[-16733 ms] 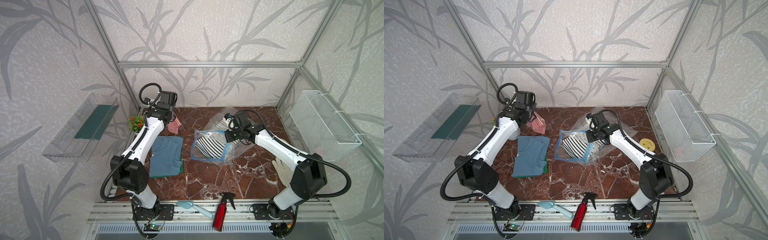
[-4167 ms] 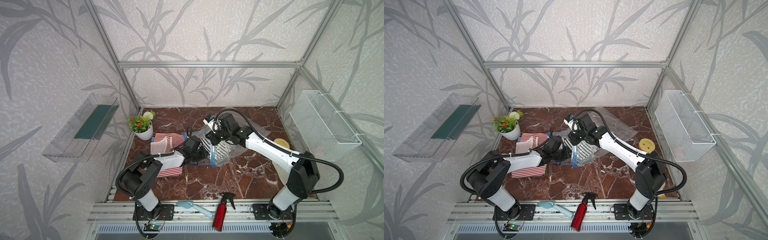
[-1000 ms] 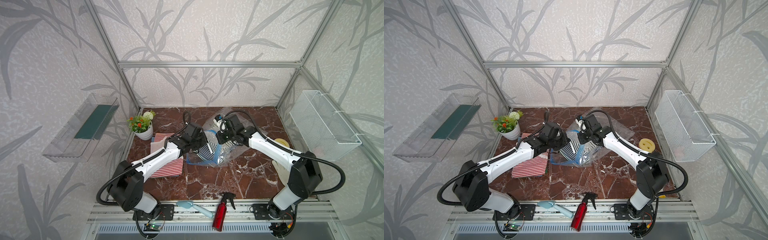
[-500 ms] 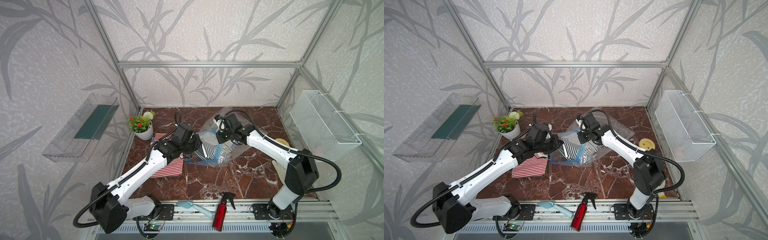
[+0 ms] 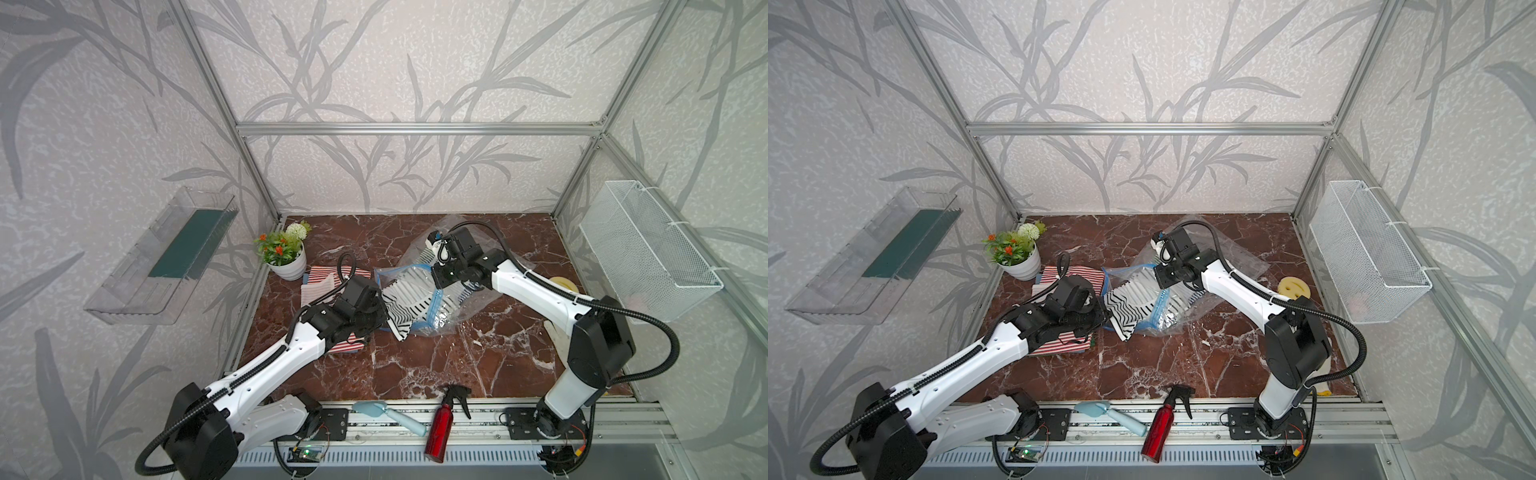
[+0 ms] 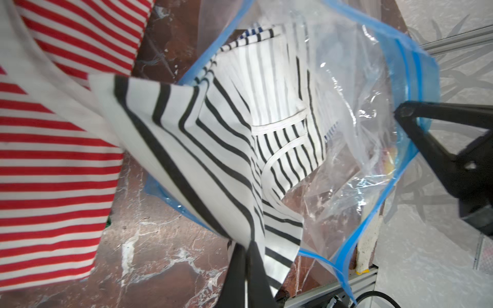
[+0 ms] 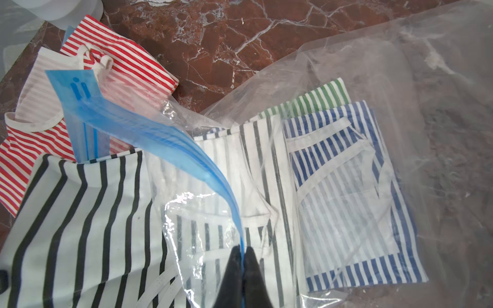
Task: Take the tank top out of the vacuum bag
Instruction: Take out the tank top from the vacuum bag.
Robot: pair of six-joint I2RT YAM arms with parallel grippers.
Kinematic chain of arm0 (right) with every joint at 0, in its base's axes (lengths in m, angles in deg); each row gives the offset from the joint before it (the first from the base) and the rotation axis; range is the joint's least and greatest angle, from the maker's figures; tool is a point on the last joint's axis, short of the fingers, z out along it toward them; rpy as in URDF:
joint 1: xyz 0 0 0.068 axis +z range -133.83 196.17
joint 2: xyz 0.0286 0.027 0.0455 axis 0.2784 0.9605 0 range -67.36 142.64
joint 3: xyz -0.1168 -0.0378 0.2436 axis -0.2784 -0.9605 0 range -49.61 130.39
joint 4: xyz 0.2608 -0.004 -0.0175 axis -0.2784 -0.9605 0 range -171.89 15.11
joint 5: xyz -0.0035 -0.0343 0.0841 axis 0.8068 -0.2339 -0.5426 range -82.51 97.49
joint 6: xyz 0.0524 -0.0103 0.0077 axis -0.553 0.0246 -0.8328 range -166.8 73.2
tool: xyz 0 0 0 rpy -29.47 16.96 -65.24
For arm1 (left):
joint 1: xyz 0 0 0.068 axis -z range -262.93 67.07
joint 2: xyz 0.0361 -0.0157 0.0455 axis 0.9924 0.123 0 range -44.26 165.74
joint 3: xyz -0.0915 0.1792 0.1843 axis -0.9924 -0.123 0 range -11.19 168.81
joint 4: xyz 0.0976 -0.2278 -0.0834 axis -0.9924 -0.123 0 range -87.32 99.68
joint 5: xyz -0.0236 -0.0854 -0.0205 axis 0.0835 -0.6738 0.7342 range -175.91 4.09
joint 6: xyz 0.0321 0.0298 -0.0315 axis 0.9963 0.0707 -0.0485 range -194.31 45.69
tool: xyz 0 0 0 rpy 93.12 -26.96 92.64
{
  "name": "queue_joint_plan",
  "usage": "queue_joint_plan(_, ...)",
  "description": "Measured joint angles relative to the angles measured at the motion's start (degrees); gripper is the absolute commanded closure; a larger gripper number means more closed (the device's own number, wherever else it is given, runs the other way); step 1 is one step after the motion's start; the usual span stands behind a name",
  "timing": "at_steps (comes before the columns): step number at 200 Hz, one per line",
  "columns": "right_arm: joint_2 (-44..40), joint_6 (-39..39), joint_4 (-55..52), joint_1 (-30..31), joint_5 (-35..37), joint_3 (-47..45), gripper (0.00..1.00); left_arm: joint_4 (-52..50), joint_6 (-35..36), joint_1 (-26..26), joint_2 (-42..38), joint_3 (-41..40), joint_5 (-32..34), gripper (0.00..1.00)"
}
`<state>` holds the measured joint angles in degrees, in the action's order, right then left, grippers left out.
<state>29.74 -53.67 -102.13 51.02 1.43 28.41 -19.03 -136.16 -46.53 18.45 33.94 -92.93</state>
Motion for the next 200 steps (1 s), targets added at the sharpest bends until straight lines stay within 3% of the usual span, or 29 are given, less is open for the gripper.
queue_joint_plan(25, 0.0, -0.2, 0.0, 0.0, -0.5, 0.0, 1.00, 1.0, -1.9, 0.0, -1.6, -2.4, 0.6, 1.00)
queue_joint_plan(42, 0.0, -0.2, 0.0, 0.0, -0.6, 0.0, 1.00, 1.1, -2.8, 0.0, -1.9, -3.3, 1.0, 0.79)
queue_joint_plan(72, 0.0, -0.2, 0.0, 0.0, -0.7, 0.0, 1.00, 0.8, -4.1, 0.0, -2.1, -3.3, 1.9, 0.56)
queue_joint_plan(80, 0.0, -0.2, 0.0, 0.0, -0.7, 0.0, 1.00, 0.5, -4.4, 0.0, -2.4, -3.3, 2.2, 0.41)
queue_joint_plan(89, 0.0, -0.2, 0.0, 0.0, -0.7, 0.0, 1.00, 0.3, -4.8, 0.0, -2.9, -3.4, 2.7, 0.34)
queue_joint_plan(140, 1.7, -0.2, 0.0, 0.1, -1.4, 0.4, 1.00, 4.4, -8.3, -0.3, -4.6, -7.9, 4.0, 0.27)
queue_joint_plan(200, 2.0, -0.2, 0.0, 0.2, -1.9, 0.6, 1.00, 12.8, -12.5, -2.2, 4.9, -7.7, 2.7, 0.31)
